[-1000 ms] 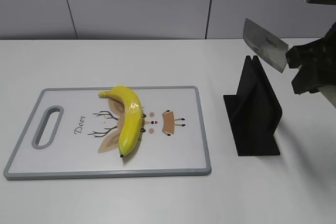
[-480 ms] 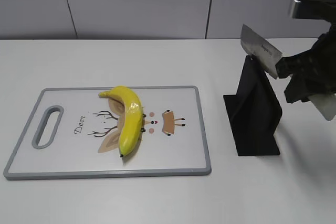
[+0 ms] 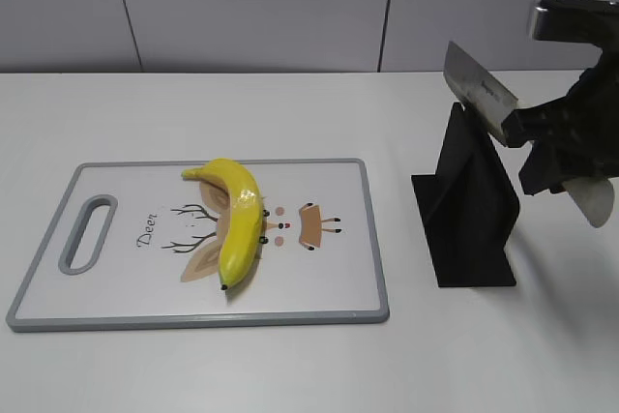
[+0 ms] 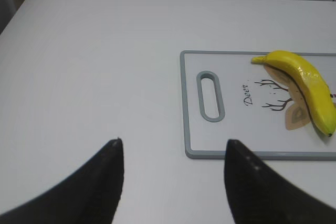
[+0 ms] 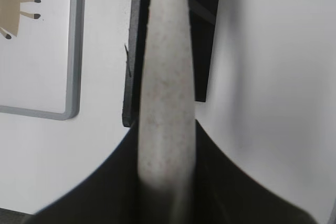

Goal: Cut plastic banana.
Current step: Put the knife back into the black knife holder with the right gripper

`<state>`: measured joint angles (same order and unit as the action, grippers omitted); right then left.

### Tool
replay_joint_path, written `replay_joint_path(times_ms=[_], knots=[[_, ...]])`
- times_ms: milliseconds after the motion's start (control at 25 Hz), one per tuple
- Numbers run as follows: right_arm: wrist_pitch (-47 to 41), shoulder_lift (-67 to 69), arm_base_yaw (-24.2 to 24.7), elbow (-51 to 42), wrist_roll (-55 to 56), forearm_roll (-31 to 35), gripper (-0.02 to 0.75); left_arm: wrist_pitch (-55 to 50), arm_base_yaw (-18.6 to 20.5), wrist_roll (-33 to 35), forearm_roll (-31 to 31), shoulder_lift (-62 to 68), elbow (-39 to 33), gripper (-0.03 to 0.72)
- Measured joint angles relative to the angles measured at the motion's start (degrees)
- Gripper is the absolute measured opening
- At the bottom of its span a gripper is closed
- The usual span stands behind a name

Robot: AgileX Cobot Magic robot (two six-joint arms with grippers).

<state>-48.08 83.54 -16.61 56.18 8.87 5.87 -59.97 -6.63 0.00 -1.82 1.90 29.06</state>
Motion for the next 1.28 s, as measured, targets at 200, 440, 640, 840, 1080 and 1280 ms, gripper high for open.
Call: replay_joint_path(times_ms=[200,440,640,840,1080,1280], knots=[[0.06,0.0,0.0,0.0,0.0,0.0,0.167,0.0,0.0,0.0,0.0,0.0,0.0,0.585],[-0.1,-0.63,0.0,0.0,0.07,0.0,0.167,0.0,0.0,0.0,0.0,0.0,0.0,0.584],[-0.31,-0.86,0.0,0.0,0.07,0.0,0.167,0.0,0.0,0.0,0.0,0.0,0.0,0.584],[-1.83,-0.86,0.0,1.21,0.11,0.0,0.167,0.0,0.0,0.0,0.0,0.0,0.0,0.584],[-5.96,-0.86,0.0,6.74,0.07,0.0,0.167,0.0,0.0,0.0,0.0,0.0,0.0,0.584],[-6.62,-0.86,0.0,7.98,0.32,0.0,0.167,0.0,0.0,0.0,0.0,0.0,0.0,0.584]])
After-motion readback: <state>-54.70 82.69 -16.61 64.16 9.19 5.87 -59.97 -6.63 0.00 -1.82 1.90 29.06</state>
